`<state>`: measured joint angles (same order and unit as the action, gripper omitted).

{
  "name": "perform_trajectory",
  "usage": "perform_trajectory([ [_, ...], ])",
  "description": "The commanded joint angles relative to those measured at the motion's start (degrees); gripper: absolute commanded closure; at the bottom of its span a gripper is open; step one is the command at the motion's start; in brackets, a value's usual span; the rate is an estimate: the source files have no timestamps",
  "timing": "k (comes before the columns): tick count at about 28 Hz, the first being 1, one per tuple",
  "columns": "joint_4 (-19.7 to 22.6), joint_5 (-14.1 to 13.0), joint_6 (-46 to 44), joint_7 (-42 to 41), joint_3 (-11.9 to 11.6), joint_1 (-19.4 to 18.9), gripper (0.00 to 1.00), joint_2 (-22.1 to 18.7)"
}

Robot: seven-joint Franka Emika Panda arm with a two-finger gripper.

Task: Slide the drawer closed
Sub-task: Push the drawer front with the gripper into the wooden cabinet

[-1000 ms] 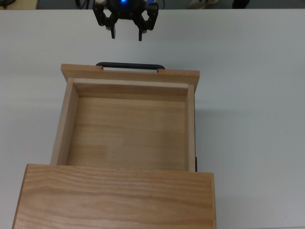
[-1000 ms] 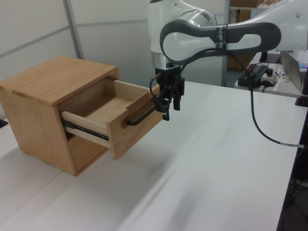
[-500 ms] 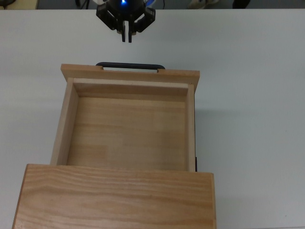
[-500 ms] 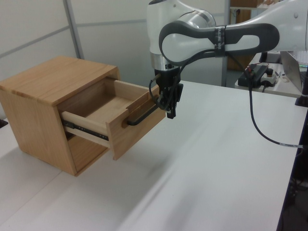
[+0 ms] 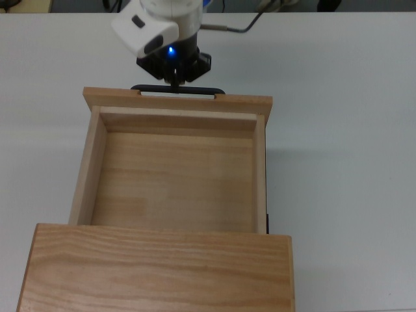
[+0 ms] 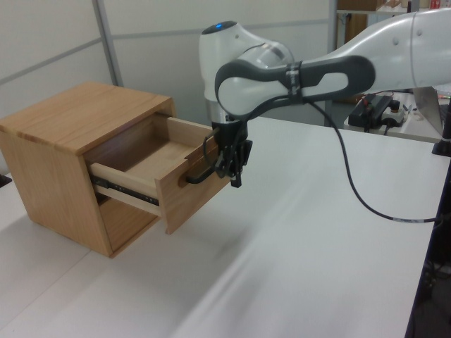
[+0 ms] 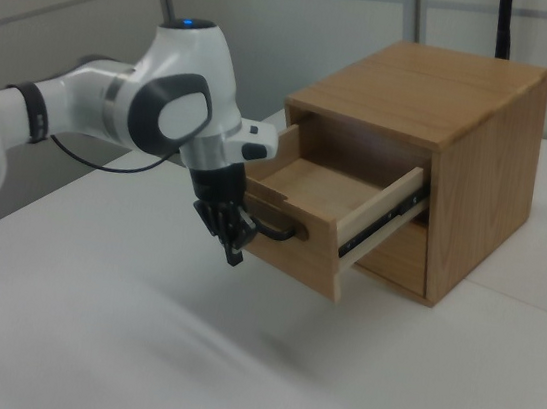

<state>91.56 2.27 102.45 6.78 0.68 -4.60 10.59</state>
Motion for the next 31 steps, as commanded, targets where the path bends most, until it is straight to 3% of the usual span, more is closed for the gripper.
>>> perform_trajectory([
  [1, -2.96, -0.16, 1.34, 1.05, -0.16, -0.41, 1.0, 3.99],
  [18, -15.97, 0.36, 11.36, 0.08, -0.24, -0.14, 1.0, 14.8],
  [31, -17.38, 0.8, 31.64, 0.25, -0.42, 0.03, 1.0, 21.57],
])
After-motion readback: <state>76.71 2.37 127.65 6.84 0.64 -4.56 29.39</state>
